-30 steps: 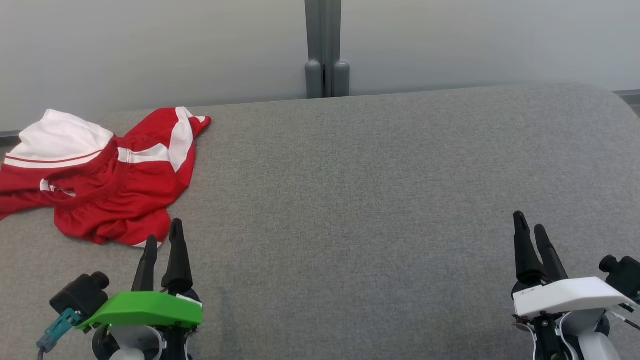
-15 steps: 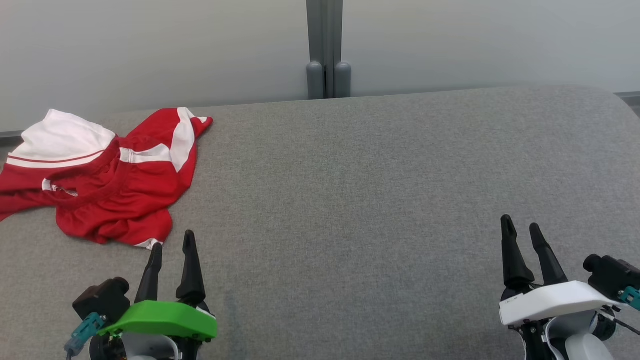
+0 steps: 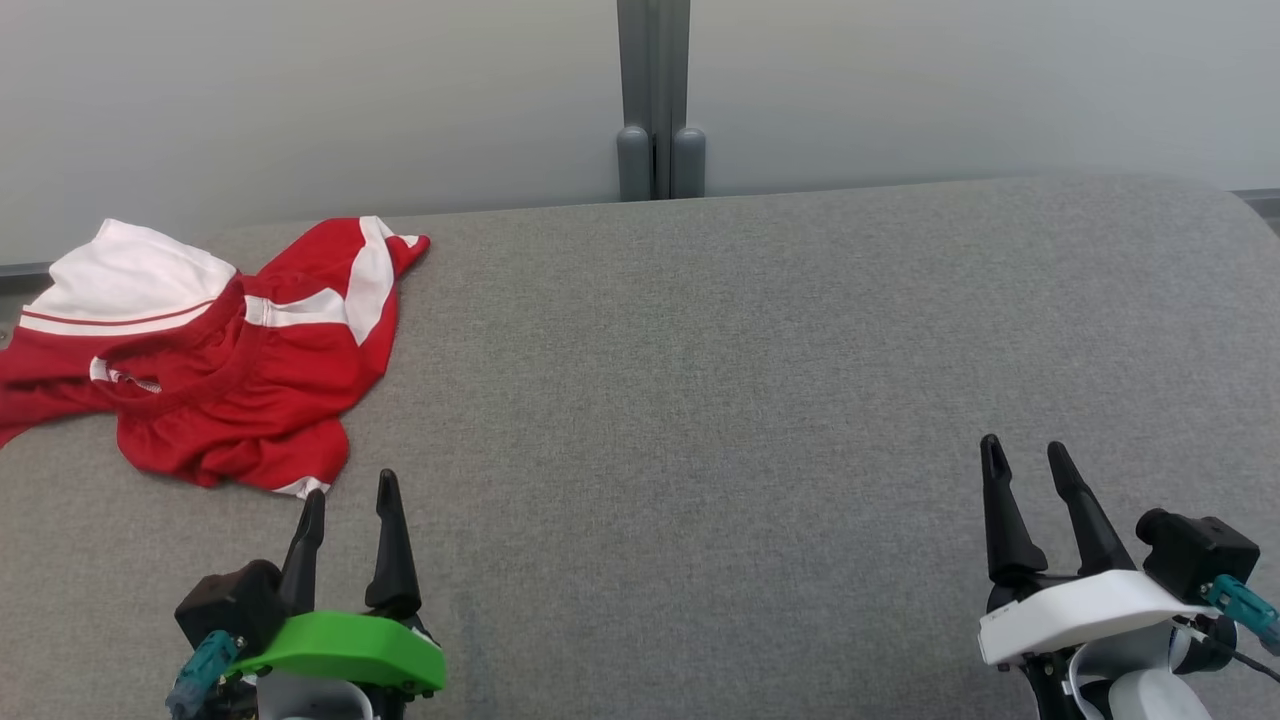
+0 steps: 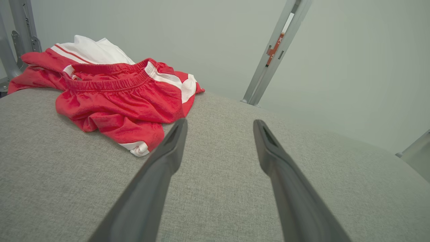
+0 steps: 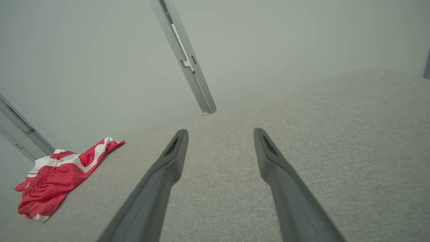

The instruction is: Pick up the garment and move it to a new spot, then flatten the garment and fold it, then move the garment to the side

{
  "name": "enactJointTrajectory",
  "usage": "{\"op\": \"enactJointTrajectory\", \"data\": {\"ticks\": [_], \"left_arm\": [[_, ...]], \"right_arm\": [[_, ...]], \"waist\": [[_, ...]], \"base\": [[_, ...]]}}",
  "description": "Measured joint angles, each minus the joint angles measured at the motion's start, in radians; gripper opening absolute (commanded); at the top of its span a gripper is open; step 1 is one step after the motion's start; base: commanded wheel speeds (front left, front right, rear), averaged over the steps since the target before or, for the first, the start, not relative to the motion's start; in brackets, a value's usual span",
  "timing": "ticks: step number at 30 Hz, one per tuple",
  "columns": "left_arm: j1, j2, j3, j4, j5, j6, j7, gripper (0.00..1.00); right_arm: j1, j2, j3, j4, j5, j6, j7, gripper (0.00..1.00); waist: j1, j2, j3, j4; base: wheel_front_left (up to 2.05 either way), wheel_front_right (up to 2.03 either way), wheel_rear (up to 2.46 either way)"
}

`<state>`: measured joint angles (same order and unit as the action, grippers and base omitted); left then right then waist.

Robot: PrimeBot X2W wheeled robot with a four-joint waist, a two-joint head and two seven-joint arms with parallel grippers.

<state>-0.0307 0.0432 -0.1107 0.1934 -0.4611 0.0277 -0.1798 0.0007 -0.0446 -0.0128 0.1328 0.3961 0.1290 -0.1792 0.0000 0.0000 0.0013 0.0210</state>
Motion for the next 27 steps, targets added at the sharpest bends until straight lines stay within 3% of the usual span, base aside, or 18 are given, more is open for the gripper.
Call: {"op": "enactJointTrajectory", "data": {"ticks": [27], "left_arm": [[0.015, 0.002, -0.028, 0.062, 0.208, 0.023, -0.057, 1.00]], "right_arm": [[0.026, -0.002, 0.026, 0.007, -0.236, 0.002, -0.057, 1.00]], "waist": [[0.0000, 0.0000, -0.016, 0.012]], "base": [[0.00, 0.00, 0.00]]}}
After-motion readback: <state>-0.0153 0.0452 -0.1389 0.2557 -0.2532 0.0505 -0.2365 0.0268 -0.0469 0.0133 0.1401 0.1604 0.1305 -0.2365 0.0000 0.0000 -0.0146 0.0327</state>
